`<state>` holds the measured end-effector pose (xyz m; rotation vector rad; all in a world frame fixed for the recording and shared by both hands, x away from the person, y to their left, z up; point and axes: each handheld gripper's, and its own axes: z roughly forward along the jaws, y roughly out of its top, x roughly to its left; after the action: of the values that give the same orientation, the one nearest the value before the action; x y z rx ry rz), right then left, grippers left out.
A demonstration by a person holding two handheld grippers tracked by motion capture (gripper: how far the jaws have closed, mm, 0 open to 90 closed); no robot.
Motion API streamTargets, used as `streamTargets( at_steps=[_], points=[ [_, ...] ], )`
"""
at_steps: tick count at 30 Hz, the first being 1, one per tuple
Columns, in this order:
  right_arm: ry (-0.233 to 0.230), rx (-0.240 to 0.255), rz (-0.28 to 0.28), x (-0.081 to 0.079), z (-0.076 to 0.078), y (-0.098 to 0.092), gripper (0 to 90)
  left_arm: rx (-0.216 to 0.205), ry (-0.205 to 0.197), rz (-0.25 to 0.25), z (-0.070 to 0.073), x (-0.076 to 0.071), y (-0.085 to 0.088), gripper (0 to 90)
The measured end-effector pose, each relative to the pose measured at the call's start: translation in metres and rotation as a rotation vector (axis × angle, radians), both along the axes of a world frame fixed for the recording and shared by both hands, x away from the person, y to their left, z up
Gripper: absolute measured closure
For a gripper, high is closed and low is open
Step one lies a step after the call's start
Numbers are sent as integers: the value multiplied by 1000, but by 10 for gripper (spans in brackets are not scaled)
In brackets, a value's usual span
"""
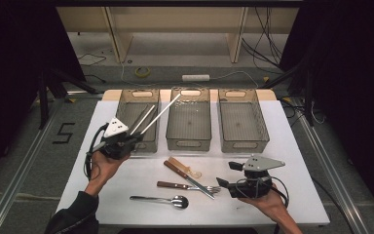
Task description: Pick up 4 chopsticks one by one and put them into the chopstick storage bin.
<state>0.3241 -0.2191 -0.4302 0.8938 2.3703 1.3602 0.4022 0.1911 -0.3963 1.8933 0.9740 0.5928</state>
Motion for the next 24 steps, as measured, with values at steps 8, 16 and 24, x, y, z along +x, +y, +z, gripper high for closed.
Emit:
streamTargets(
  at_steps=[8,16,24],
  points=[
    [-2,1,-3,-3,1,1,294,-32,4,68,-3,14,17,855],
    [-12,14,-14,-4,2,0,294,-46,2,135,-3,24,32,855],
    [-8,19,-20,-4,2,0,293,-38,20,175,-9,34,38,854]
  ],
)
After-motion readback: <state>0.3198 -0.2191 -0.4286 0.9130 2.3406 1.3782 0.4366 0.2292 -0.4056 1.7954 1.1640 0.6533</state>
